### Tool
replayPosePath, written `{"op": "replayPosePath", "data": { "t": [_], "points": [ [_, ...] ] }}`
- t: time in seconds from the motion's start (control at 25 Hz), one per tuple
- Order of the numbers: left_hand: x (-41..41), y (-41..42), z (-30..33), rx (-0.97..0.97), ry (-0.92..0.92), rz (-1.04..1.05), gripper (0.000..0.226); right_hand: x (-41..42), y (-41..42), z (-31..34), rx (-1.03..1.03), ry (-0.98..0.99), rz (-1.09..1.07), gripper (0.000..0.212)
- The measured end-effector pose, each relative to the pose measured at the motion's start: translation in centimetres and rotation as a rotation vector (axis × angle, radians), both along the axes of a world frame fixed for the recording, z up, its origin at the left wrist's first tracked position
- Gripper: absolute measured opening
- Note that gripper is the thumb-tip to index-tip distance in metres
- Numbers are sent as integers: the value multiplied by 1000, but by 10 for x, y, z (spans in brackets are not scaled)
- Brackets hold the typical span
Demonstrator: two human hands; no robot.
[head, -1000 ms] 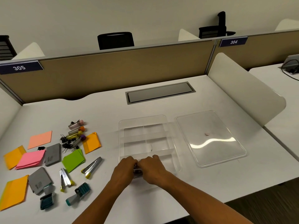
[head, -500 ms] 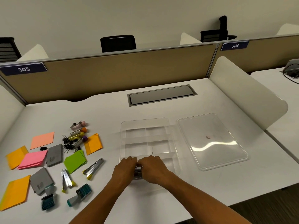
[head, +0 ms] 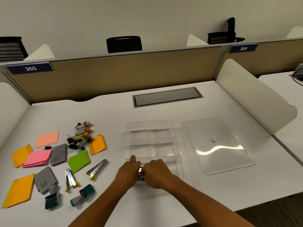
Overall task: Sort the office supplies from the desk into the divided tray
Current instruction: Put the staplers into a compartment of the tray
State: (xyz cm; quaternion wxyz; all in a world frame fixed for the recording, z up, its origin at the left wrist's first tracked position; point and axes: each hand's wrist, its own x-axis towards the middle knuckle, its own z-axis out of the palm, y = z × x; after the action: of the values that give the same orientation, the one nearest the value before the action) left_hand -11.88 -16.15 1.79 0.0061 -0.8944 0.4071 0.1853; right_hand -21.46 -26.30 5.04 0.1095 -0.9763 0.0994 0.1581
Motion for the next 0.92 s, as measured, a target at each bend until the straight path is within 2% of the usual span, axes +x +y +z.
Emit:
{"op": "replayPosePath", "data": {
  "t": [0.32, 0.6, 0.92],
  "points": [
    [-2, 3, 2, -19, 40, 31, 39, -4, -5, -17, 32, 49, 44, 41],
    [-3, 3, 6, -77, 30, 53, 44, -9, -10, -16, 130, 80, 85, 50],
    [-4, 1, 1, -57, 22, 59, 39, -11, -28, -20, 313, 54, 122, 42]
  ]
}}
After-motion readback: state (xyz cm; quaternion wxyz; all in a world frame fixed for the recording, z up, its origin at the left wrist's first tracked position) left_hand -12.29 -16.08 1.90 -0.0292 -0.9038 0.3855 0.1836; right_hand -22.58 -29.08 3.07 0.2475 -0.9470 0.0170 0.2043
